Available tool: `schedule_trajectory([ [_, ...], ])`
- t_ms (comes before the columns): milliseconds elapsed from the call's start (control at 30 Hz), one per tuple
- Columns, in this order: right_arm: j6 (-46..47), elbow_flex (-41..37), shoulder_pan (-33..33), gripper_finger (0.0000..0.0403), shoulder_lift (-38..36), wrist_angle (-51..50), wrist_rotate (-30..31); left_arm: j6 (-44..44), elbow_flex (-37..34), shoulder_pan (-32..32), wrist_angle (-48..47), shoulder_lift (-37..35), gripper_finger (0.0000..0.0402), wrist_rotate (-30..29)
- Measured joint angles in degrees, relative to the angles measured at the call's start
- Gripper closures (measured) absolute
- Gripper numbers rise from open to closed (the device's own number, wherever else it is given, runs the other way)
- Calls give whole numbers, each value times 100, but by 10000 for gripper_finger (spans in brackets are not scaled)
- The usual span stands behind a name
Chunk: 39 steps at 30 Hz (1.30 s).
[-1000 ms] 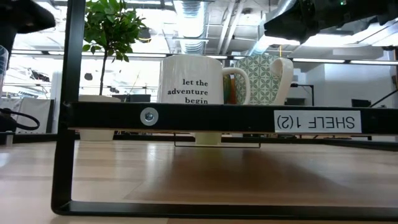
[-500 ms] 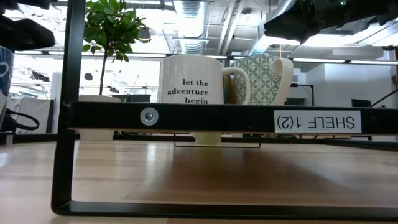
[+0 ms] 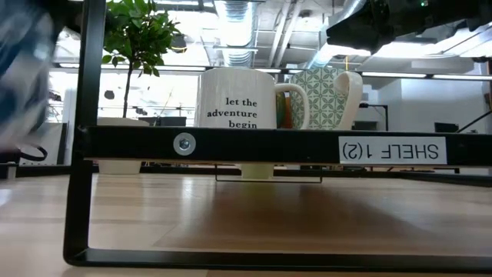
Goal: Place coffee mugs
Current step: Put the blue-white patterned mug on the shelf
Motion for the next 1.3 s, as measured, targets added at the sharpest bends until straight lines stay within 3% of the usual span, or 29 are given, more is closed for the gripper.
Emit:
schedule_trajectory([
  [133,0,0,0,182,-1,1,0,890,842,211,-69,-13,397,-353],
  [233,0,0,0,182,0,1,0,1737,1252,480,436,67,397,50],
  [367,2,0,0,182,1,1,0,2499,1525,827,397,461,398,565],
  [633,2,0,0,182,1,-1,1,4140,2340,1145,665,1609,399,818],
  [867,2,0,0,182,1,-29,2,4922,2850,1233,692,2385,397,1072],
  [1300,2,0,0,182,1,-43,2,5635,2866,1265,1178,2706,396,753],
])
